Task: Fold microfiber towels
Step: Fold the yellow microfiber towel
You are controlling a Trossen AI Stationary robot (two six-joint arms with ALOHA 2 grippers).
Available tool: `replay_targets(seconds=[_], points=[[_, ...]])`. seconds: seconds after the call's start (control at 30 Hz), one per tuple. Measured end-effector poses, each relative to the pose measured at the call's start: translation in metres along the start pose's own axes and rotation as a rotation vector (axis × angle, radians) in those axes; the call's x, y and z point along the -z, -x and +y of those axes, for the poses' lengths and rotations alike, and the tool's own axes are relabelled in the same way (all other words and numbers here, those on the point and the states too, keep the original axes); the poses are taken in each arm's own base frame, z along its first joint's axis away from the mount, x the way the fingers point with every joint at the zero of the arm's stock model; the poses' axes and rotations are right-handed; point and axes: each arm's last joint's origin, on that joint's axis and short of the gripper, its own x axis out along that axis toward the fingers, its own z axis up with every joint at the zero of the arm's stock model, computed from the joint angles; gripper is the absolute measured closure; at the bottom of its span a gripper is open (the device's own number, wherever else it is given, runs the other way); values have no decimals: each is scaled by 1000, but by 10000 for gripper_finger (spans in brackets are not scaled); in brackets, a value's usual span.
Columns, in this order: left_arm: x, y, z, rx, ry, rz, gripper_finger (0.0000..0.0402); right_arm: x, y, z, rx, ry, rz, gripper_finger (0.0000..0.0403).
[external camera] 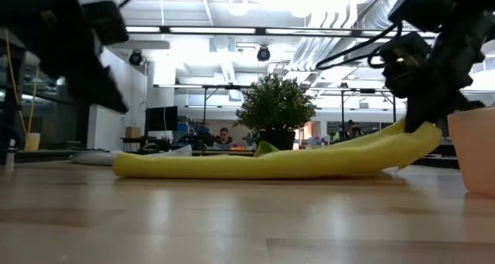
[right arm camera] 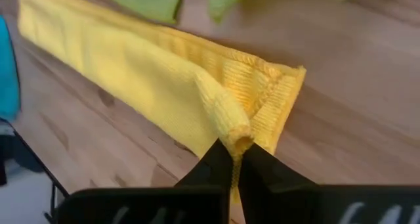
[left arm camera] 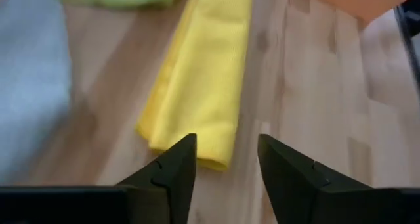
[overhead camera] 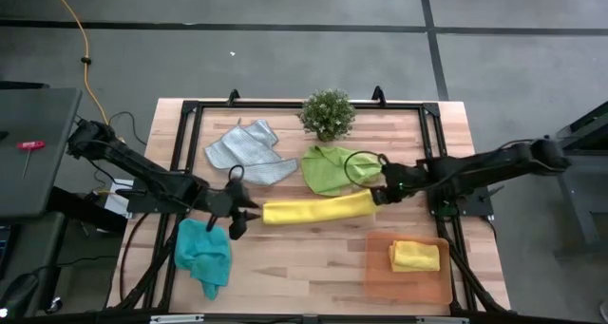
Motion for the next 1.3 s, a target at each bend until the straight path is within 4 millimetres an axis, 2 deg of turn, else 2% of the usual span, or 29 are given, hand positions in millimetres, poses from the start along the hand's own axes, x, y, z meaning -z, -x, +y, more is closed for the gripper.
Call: replay_targets(seconds=[0.13,0.3,0.37,0.63,0.93,1.13,1.3], points=[[-8,-9,1,-34,-119,7,289,-2,12,7,-20,-23,-47,402],[-8,-31,5,-70,-216,44,375,-8,21,29,-48,18,-70,402],[-6,-40,7,-82,-213,48,394,-10,22,39,-58,26,-75,402],[4,-68,6,-85,-208,57,398,-19,25,78,-84,92,-79,403],[14,-82,11,-126,-193,100,401,-33,29,134,-158,195,-69,403],[13,-84,15,-138,-169,98,401,-42,22,167,-182,266,-60,403],[11,-85,18,-151,-155,86,401,-46,7,188,-202,315,-45,403]])
